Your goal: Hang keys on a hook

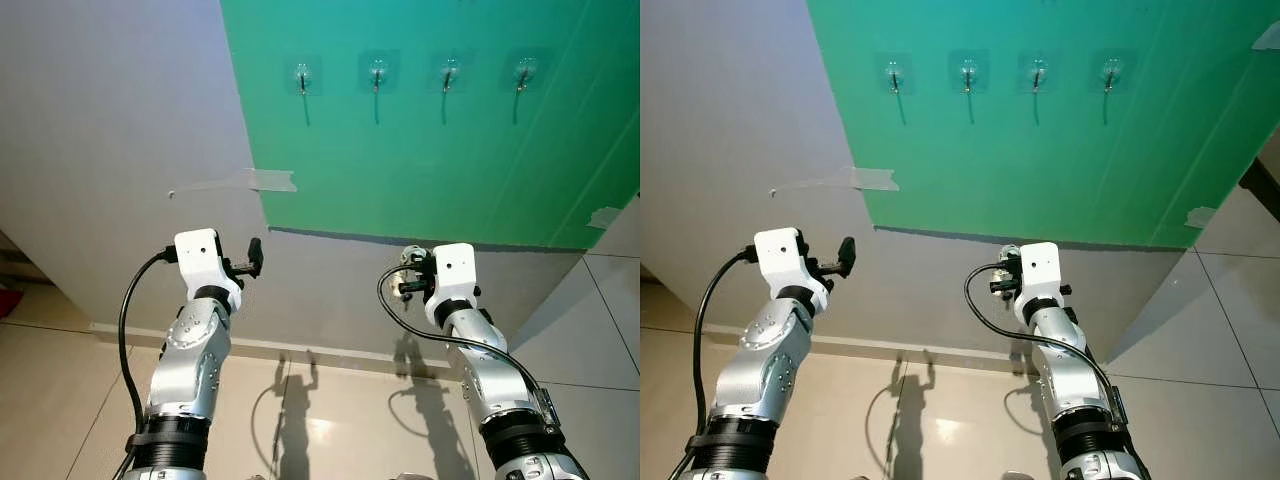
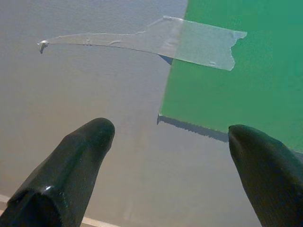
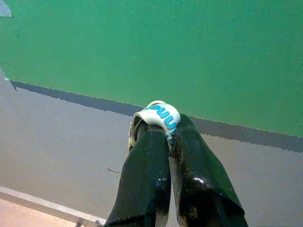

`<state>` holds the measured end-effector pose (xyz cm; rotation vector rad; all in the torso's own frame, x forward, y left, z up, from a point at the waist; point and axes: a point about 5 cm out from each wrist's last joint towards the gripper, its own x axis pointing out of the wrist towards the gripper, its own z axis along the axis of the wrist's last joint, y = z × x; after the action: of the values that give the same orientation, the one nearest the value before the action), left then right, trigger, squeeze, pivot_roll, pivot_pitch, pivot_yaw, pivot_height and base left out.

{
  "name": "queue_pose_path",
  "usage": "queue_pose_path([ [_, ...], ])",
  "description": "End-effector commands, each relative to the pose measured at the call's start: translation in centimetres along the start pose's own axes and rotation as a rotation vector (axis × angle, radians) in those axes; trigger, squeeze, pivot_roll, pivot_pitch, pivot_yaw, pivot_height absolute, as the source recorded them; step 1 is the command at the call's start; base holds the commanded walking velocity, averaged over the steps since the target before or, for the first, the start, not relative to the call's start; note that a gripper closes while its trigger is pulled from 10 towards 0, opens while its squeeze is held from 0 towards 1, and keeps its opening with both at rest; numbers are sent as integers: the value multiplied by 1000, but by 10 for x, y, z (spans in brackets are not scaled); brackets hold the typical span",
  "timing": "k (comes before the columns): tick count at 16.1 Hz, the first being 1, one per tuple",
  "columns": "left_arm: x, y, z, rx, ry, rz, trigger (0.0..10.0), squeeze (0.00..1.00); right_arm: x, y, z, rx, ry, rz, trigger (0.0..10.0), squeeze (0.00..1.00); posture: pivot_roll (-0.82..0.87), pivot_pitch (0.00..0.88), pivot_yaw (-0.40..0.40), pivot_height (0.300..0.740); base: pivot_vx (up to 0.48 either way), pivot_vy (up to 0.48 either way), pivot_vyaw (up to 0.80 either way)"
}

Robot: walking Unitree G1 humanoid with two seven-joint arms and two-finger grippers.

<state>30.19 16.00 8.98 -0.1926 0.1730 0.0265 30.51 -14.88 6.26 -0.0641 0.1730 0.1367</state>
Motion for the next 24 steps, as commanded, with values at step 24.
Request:
queue_pose_path([
  [24, 1, 3, -1, -3, 15, 10, 10000, 0, 1, 4, -2, -2, 5, 4, 10000, 0, -184, 0, 78, 740, 0, 0, 0],
])
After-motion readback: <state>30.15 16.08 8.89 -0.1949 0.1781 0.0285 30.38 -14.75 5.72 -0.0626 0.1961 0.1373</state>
